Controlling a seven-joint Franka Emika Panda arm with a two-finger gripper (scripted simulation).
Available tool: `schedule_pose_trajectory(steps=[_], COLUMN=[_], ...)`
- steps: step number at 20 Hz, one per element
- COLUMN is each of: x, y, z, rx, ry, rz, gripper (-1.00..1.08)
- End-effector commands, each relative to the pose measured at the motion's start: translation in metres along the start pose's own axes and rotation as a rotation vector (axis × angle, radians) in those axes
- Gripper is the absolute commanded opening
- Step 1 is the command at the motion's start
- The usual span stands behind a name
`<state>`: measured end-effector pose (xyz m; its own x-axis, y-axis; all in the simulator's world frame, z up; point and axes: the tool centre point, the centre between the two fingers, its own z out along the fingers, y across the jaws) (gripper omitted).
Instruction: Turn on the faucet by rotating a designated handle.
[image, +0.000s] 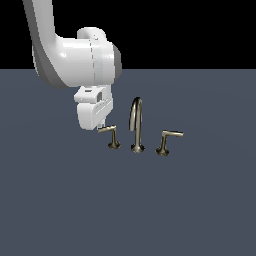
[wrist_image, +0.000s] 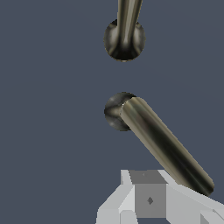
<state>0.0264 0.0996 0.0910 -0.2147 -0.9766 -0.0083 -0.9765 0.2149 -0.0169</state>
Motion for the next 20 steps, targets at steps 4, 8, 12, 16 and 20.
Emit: schedule_pose_trajectory(steps=[4,8,12,16,20], x=[0.003,0.007,0.019,0.031,0.040], y=[0.026,0.023,0.032,0.041,0.048], z=[-0.001,0.000,-0.001,-0.001,-0.001], rx=[-0.016,-0.008,-0.011,-0.014,-0.016], ry=[0.008,0.003,0.005,0.007,0.008], rz=[0.005,-0.022,-0.012,-0.003,0.005], gripper=[-1.00,-1.00,-1.00,-1.00,-1.00])
